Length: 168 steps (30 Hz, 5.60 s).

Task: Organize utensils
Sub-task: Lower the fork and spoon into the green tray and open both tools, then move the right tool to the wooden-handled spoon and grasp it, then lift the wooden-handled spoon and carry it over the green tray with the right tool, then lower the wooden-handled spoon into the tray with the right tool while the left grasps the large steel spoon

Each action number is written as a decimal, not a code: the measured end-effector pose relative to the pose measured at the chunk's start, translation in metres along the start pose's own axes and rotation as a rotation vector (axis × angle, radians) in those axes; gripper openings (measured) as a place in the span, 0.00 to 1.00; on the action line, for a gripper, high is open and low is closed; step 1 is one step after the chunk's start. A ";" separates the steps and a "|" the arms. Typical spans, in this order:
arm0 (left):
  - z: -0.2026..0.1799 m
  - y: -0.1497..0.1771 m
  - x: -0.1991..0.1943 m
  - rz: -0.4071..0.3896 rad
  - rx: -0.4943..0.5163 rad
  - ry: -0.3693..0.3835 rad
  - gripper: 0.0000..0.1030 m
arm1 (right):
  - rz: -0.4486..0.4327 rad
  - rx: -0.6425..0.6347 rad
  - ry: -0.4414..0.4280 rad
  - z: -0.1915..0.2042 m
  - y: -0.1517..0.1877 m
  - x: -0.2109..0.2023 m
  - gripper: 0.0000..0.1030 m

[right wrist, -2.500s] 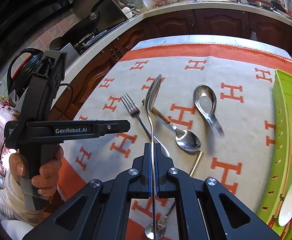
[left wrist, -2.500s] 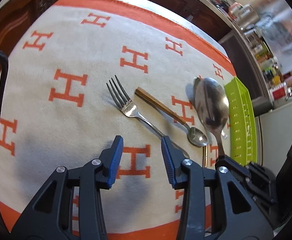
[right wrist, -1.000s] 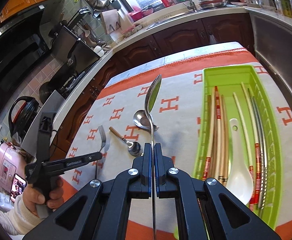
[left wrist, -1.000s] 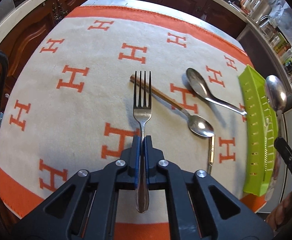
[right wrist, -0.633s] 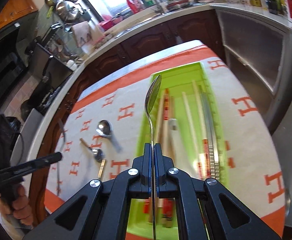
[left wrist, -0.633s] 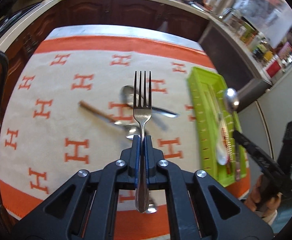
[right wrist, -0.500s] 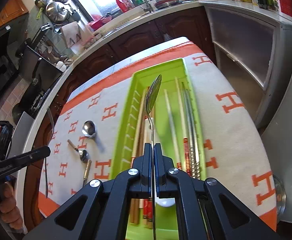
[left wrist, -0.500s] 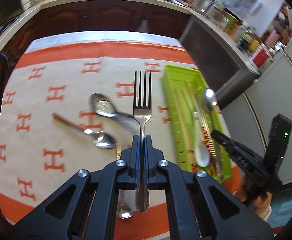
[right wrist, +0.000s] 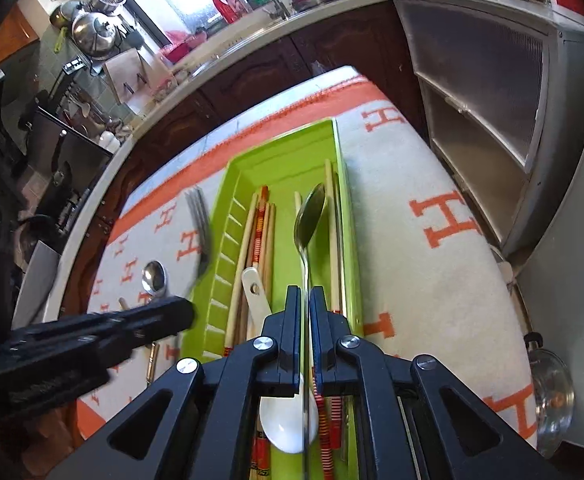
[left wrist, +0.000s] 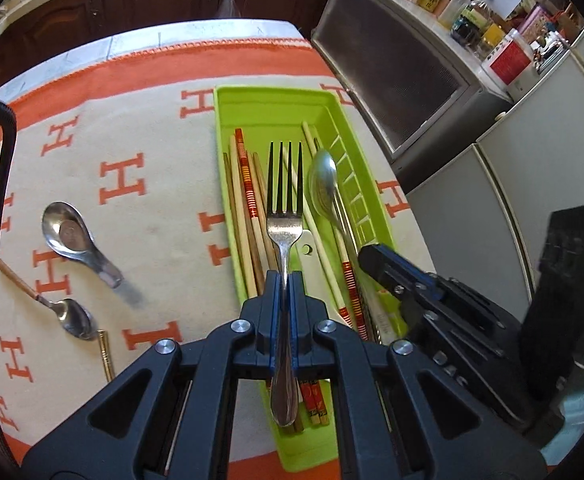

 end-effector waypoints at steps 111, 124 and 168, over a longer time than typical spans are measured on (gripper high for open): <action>0.263 0.101 -0.034 -0.079 -0.230 -0.353 0.04 | 0.168 -0.315 -0.128 0.209 0.051 0.067 0.05; 0.205 0.073 -0.025 -0.054 -0.163 -0.297 0.04 | 0.009 -0.142 -0.031 0.107 0.003 -0.018 0.05; 0.201 -0.017 0.068 -0.031 -0.490 -0.241 0.24 | 0.067 -0.093 0.034 0.024 0.021 0.007 0.09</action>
Point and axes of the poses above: each gripper's, at about its wrist camera, not at the fingertips, and x roughly the way its jaws point, z to its left, y to its underside, the point moved 8 cm from there along x, roughly the way its jaws point, and after that the axes turned 13 degrees about -y, right-handed, at the moved point
